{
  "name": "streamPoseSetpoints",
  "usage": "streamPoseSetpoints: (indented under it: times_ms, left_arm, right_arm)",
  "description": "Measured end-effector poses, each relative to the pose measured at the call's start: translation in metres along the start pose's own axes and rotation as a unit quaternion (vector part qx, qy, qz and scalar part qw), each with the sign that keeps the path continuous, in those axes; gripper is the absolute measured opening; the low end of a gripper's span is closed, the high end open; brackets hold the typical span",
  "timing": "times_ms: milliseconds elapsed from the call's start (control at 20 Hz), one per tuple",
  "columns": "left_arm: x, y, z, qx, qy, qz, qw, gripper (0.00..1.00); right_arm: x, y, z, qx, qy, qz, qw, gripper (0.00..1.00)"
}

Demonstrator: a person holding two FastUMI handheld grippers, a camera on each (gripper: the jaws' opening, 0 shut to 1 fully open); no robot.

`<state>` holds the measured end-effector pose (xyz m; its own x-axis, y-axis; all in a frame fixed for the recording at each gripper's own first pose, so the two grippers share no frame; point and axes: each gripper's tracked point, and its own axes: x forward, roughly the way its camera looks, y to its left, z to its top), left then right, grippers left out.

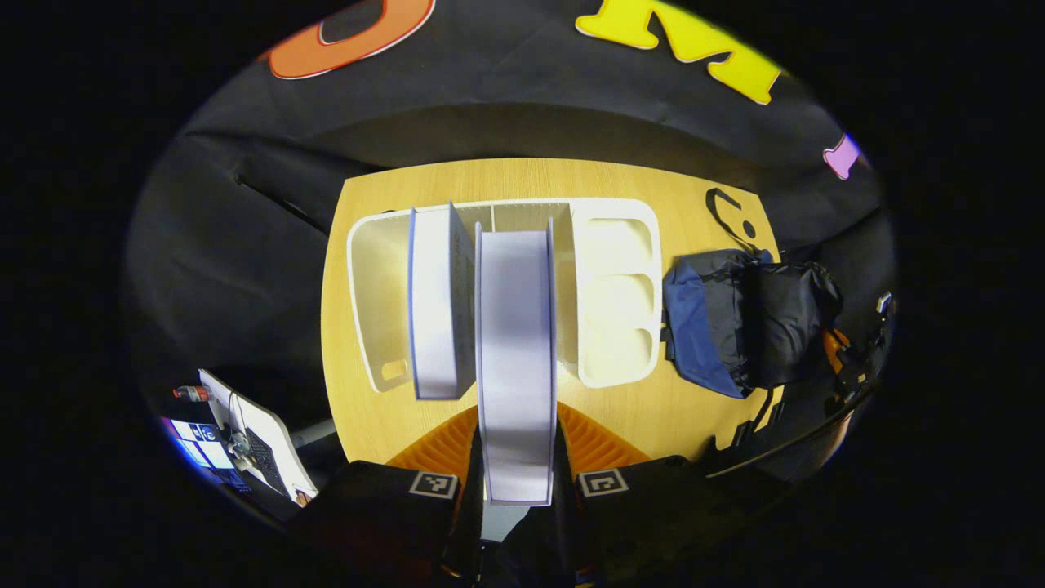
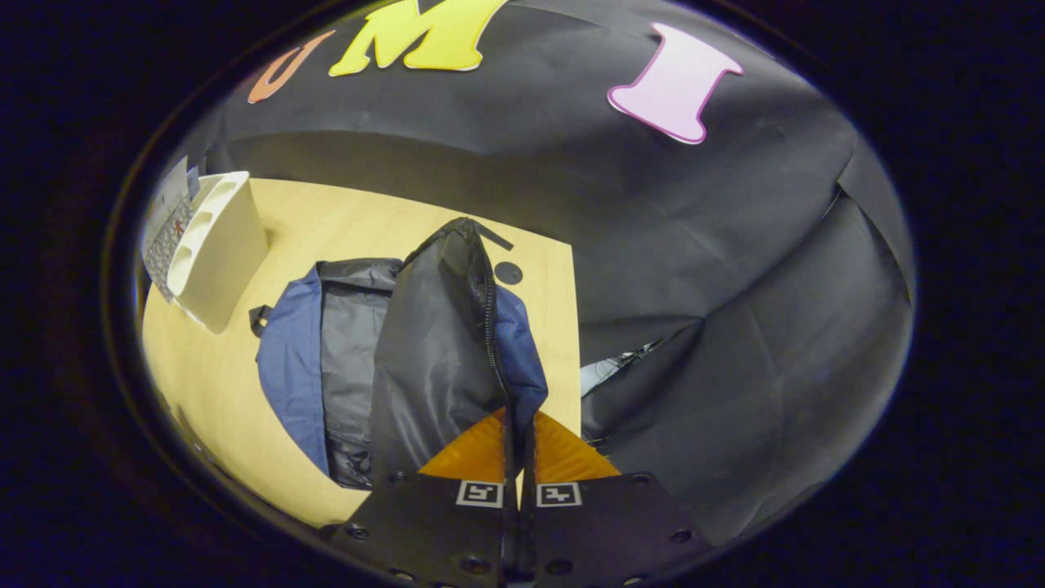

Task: Open the schoolbag, grab two books from the bookshelf and put them into the schoolbag.

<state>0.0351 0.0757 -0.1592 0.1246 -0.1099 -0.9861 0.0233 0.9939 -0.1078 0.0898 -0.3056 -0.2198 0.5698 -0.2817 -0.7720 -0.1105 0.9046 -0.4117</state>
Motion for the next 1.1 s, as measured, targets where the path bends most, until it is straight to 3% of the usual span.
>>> streamPoseSetpoints:
  times_ms: [50, 150, 300, 350, 600, 750, 1100]
  left_arm:
    - [-0.013, 0.001, -0.002, -0.005, -0.010, -0.005, 1.000, 0.40]
    - [-0.044, 0.004, -0.008, -0.025, -0.034, -0.025, 0.999, 0.36]
    - [-0.080, 0.001, -0.017, -0.058, -0.058, -0.062, 0.995, 0.39]
    - [-0.087, 0.002, -0.020, -0.065, -0.066, -0.071, 0.993, 0.39]
    - [-0.099, -0.025, -0.031, -0.088, -0.095, -0.128, 0.983, 0.39]
    - [-0.107, -0.056, -0.029, -0.093, -0.115, -0.183, 0.972, 0.39]
    - [-0.115, -0.144, -0.028, -0.089, -0.148, -0.319, 0.932, 0.38]
  right_arm:
    - [-0.001, 0.001, 0.000, -0.003, -0.001, -0.001, 1.000, 0.04]
    - [-0.002, 0.002, 0.000, -0.003, -0.001, 0.000, 1.000, 0.00]
    - [-0.004, 0.004, 0.000, -0.006, 0.000, 0.000, 1.000, 0.00]
    - [-0.004, 0.005, 0.000, -0.008, -0.001, 0.000, 1.000, 0.04]
    - [-0.011, 0.008, 0.003, -0.016, -0.001, -0.002, 1.000, 0.00]
    - [-0.013, 0.009, 0.003, -0.022, -0.001, -0.005, 1.000, 0.00]
    - [-0.011, 0.009, 0.001, -0.023, 0.006, -0.010, 1.000, 0.00]
